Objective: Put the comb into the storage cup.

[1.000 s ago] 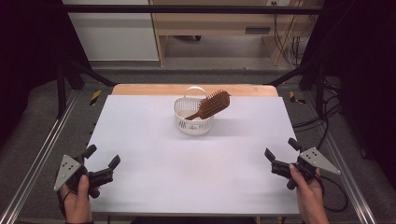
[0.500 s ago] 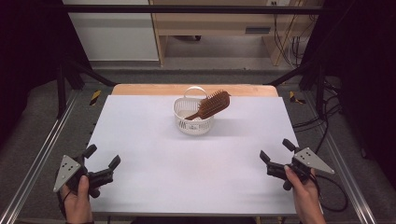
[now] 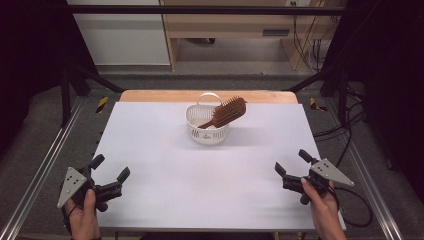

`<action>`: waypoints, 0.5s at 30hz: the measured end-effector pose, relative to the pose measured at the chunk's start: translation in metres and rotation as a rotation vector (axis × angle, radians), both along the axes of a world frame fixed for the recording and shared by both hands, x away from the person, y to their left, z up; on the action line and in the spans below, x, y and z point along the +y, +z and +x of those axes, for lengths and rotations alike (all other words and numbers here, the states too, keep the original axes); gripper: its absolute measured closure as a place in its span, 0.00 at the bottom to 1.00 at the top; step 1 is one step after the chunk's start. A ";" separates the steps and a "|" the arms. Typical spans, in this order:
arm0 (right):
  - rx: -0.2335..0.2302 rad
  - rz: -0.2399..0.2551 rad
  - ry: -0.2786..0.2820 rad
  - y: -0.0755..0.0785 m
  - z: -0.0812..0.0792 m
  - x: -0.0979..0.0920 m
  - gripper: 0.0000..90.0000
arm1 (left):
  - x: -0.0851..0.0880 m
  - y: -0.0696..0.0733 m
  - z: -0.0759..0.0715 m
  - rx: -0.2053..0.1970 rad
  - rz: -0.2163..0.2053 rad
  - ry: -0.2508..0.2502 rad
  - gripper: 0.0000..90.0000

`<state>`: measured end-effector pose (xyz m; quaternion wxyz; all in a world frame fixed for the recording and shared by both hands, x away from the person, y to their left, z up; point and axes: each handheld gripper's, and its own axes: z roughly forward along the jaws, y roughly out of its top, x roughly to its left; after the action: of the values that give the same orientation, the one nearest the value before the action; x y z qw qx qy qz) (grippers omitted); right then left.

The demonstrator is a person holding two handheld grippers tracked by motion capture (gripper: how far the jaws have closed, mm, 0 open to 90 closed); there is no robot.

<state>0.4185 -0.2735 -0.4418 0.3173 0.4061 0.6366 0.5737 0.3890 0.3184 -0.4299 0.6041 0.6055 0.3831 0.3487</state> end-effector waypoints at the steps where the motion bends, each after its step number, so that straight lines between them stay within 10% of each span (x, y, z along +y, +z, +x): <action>1: 0.002 0.000 0.001 0.000 0.000 0.000 0.02 | -0.001 0.000 0.000 -0.003 0.002 -0.002 0.01; 15: 0.013 -0.016 0.043 -0.004 0.002 0.012 0.02 | -0.007 0.001 -0.001 -0.011 0.011 -0.023 0.01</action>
<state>0.4205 -0.2617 -0.4455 0.3040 0.3935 0.6517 0.5728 0.3875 0.3118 -0.4292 0.6068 0.6113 0.3709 0.3472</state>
